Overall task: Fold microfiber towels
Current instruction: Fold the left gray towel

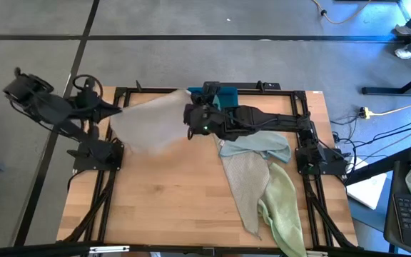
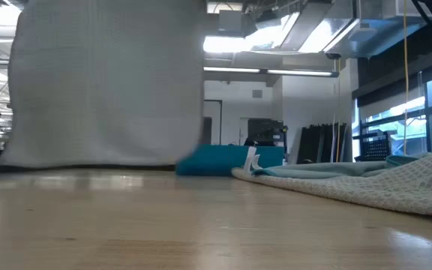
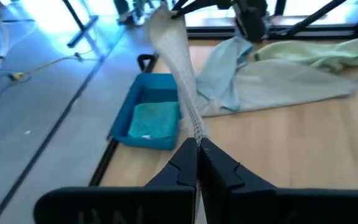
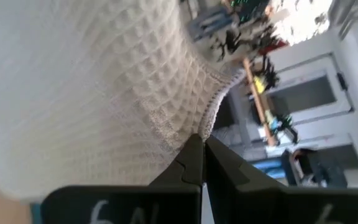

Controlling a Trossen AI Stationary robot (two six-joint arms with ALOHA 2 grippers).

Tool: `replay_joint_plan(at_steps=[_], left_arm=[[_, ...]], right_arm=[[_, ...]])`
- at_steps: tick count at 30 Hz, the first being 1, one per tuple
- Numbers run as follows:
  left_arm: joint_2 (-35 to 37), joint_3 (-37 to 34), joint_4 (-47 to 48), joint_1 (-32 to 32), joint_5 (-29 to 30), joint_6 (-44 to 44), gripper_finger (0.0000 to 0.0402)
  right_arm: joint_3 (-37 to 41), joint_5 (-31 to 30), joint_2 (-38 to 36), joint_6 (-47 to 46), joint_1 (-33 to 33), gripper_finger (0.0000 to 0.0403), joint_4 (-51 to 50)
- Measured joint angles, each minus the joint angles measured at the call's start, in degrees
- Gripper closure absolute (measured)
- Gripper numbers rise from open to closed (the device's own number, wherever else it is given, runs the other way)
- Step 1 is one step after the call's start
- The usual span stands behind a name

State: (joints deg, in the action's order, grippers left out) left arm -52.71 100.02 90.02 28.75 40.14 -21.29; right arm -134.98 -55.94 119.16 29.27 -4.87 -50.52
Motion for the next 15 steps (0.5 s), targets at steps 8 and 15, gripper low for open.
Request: replay_joint_plan(at_steps=[8, 15], left_arm=[[-1.47, -9.02, -0.35, 0.24, -10.72, -9.94, 0.0402], [-2.99, -30.16, -21.02, 6.75, -21.97, -20.21, 0.0402]], right_arm=[[-0.02, 8.08, -0.14, -11.68, -4.26, 0.0395, -13.09], [4.51, 29.25, -0.21, -35.31, -7.37, 0.0395, -28.23]])
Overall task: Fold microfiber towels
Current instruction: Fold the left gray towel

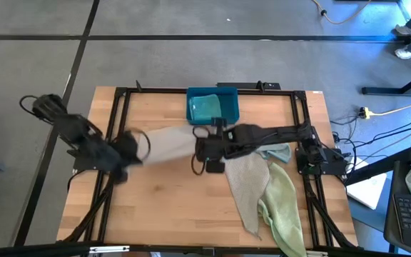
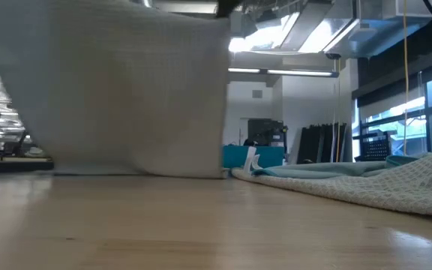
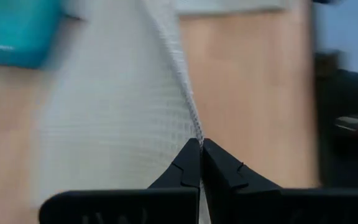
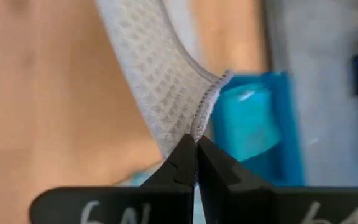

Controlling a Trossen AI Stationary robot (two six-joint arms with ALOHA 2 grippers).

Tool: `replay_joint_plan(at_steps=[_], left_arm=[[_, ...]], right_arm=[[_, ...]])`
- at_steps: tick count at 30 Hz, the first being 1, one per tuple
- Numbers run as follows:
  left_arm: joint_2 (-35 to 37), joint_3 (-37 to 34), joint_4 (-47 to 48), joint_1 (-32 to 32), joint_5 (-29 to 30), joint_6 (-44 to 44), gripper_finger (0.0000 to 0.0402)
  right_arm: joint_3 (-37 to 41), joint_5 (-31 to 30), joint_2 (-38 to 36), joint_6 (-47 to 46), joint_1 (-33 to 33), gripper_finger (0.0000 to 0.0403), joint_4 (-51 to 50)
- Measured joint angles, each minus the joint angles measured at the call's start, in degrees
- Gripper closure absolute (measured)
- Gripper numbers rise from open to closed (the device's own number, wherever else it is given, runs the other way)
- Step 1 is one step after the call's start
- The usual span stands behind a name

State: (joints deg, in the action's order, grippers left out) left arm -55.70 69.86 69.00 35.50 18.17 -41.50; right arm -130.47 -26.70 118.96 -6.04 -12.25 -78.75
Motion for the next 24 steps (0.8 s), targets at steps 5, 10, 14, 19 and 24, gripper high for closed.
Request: replay_joint_plan(at_steps=[5, 10, 14, 19, 24], left_arm=[[-3.01, -6.72, -14.59, 6.04, -7.46, -4.11, 0.0402], [-6.31, -6.72, -16.41, 10.34, -8.0, -7.73, 0.0402], [-7.57, -6.72, -18.59, 11.44, -7.78, -7.07, 0.0401], [-8.58, -6.72, -16.92, 11.55, -6.49, -4.65, 0.0401], [-9.93, -8.16, -15.13, 11.61, -4.42, -4.82, 0.0402]], right_arm=[[7.76, 12.49, 0.02, -0.24, -3.21, 0.0395, 2.4], [15.99, 23.64, 0.13, -1.02, -5.29, 0.0395, 10.17], [20.1, 28.54, 0.11, -1.05, -6.91, 0.0395, 14.24], [21.71, 29.86, 0.09, -1.03, -7.48, 0.0395, 16.97], [22.09, 29.88, 0.09, -0.5, -7.39, 0.0395, 17.45]])
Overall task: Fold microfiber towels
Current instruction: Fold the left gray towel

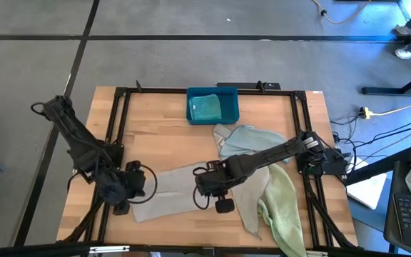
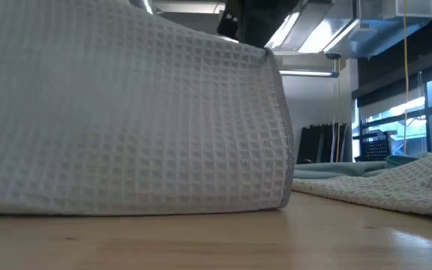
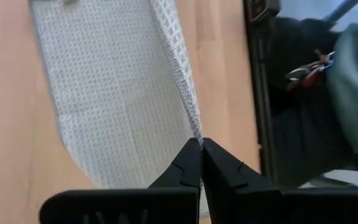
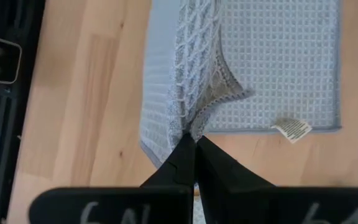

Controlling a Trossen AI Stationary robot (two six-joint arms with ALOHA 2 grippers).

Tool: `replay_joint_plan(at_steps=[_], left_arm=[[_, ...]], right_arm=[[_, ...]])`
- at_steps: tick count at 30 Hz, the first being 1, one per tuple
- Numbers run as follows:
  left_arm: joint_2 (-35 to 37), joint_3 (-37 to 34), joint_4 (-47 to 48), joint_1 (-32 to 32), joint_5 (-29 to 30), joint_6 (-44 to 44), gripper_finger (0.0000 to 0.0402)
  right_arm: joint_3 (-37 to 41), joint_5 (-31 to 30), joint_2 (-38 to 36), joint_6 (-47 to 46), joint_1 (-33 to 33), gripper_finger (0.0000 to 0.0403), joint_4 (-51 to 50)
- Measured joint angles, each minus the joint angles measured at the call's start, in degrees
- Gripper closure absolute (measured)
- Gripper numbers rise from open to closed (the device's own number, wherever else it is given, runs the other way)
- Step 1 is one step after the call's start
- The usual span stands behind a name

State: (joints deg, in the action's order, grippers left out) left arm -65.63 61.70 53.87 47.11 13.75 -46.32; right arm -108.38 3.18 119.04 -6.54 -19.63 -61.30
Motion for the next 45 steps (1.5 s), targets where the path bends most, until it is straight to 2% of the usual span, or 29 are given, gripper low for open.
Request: replay_joint_plan(at_steps=[5, 12, 16, 21, 28, 30, 35, 38, 40, 45], left_arm=[[-0.02, -6.93, -5.62, -0.37, -1.69, -0.16, 0.0401], [-0.02, -15.61, -4.65, -1.36, -3.68, -7.77, 0.0401], [-0.02, -18.79, -5.34, -1.36, -4.8, -9.03, 0.0401], [0.0, -19.59, -4.99, -1.36, -5.47, -8.32, 0.0401], [0.0, -19.59, -4.99, -1.25, -5.24, -8.8, 0.0401], [0.0, -19.59, -4.9, -1.27, -5.63, -9.09, 0.0401], [0.82, -19.63, -4.22, -2.52, -16.76, -11.22, 0.0401], [2.47, -19.52, -4.8, -3.28, -19.18, -13.3, 0.0401], [4.06, -19.52, -4.86, -3.5, -18.72, -14.26, 0.0401], [5.97, -19.52, -4.97, -3.6, -13.12, -14.99, 0.0401]], right_arm=[[0.0, -0.36, 0.0, 1.09, 0.12, 0.0395, 0.04], [0.0, -11.54, 0.0, 0.85, 2.6, 0.0395, 0.95], [-0.07, -11.48, 0.7, 0.88, 4.75, 0.0395, 2.17], [2.0, -6.86, 2.98, 2.24, 7.52, 0.0395, 6.21], [10.83, -6.45, 4.0, 5.45, 10.03, 0.0395, 15.48], [12.51, -8.21, 4.0, 5.32, 10.76, 0.0395, 16.81], [13.36, -13.91, 4.09, 5.63, 11.7, 0.0395, 14.76], [13.16, -15.67, 3.98, 6.8, 12.01, 0.0395, 14.91], [13.18, -15.66, 3.98, 7.15, 12.03, 0.0395, 14.88], [13.16, -15.65, 3.98, 7.31, 11.97, 0.0395, 15.35]])
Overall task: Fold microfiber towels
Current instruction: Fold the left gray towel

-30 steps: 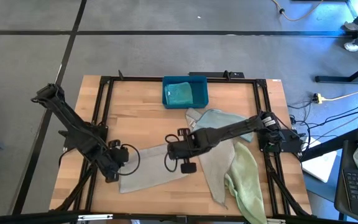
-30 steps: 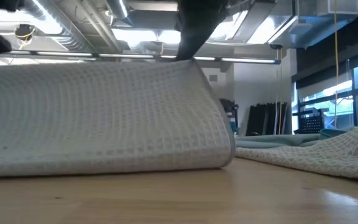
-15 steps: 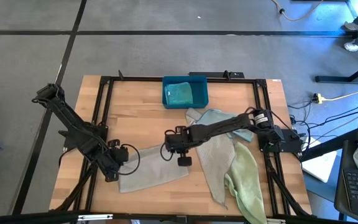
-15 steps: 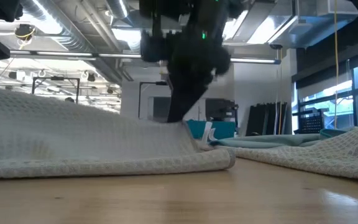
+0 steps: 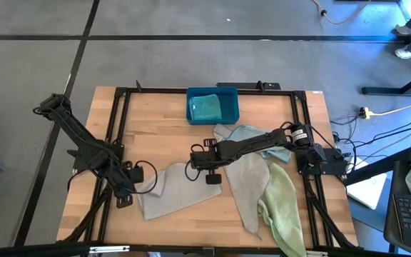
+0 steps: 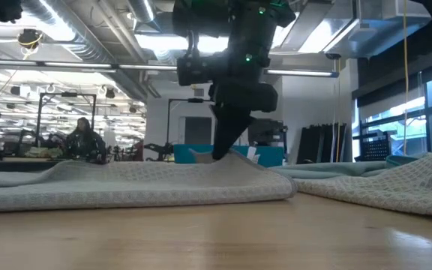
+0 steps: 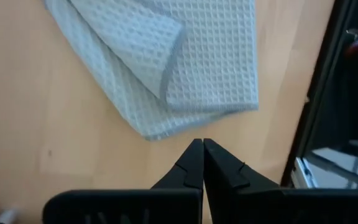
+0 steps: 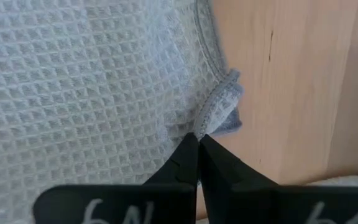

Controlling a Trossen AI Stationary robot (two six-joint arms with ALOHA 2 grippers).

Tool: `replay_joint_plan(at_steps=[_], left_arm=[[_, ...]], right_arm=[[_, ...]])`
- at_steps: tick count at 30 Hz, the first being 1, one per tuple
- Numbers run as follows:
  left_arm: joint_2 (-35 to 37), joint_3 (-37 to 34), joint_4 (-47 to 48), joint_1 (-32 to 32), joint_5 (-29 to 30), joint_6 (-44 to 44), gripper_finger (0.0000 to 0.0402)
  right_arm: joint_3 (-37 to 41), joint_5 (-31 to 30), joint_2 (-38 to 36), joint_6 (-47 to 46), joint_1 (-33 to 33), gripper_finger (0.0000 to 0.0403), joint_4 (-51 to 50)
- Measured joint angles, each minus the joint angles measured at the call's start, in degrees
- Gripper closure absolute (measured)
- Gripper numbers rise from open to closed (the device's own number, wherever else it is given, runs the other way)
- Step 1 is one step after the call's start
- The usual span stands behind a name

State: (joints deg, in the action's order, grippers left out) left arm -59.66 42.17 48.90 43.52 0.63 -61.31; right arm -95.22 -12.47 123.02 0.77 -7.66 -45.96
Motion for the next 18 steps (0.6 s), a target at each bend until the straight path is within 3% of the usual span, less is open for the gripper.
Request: replay_joint_plan(at_steps=[10, 15, 18], left_arm=[[-0.17, 0.0, -1.66, 0.03, 8.84, 5.72, 0.0401], [-0.17, 0.0, -2.88, 0.03, 9.2, 8.22, 0.0398], [-0.2, 0.0, -3.71, 0.03, 9.84, 8.97, 0.0374]], right_arm=[[-0.02, -1.45, 0.0, 1.63, 0.76, 0.0357, 3.34], [-0.02, -1.61, 0.0, 1.36, 1.38, 0.0328, 2.97], [-0.04, -2.39, 0.0, 1.3, 1.59, 0.0312, 1.54]])
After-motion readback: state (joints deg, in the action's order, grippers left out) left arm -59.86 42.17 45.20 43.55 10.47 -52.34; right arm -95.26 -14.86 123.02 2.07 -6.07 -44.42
